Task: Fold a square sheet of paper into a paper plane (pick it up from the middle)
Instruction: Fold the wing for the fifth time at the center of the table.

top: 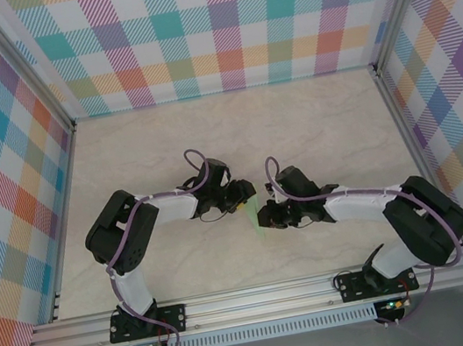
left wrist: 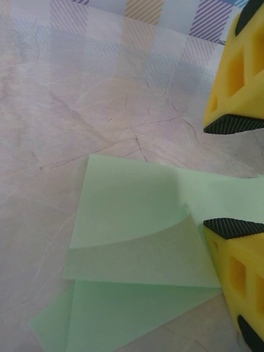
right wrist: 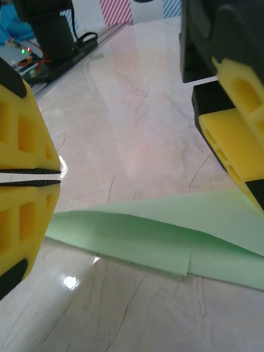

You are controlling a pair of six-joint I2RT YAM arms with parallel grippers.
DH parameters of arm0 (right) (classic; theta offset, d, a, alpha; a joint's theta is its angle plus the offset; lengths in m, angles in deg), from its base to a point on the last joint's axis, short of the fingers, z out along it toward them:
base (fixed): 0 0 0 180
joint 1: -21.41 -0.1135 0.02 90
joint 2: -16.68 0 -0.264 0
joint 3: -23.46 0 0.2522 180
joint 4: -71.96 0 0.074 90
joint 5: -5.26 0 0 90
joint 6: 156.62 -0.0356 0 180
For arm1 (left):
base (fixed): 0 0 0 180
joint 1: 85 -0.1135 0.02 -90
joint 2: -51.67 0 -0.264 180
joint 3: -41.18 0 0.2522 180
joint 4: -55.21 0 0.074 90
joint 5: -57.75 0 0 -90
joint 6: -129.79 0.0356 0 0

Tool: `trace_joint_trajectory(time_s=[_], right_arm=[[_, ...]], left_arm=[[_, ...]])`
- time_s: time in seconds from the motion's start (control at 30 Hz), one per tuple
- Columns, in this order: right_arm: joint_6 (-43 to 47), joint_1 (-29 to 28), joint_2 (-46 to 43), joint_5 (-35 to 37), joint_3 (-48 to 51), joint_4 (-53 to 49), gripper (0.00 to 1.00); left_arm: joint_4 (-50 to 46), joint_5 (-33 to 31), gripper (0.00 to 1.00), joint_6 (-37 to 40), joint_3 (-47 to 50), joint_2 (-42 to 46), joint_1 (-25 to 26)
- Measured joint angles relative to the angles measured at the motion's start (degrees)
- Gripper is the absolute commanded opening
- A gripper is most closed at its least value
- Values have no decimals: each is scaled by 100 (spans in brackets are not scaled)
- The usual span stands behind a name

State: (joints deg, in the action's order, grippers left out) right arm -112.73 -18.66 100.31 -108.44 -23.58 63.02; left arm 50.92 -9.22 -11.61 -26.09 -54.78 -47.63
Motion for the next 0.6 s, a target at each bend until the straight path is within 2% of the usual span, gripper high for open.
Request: trace_joint_trajectory(time_s=[0.27,0.6], right_arm=[[-280,35,918,-400,-173,671,8],[-365,111,1032,-485,125,984,8]], left_arm=[[-9,0,47,4,-2,0,0],[-140,4,47,26,-87,-33,0]])
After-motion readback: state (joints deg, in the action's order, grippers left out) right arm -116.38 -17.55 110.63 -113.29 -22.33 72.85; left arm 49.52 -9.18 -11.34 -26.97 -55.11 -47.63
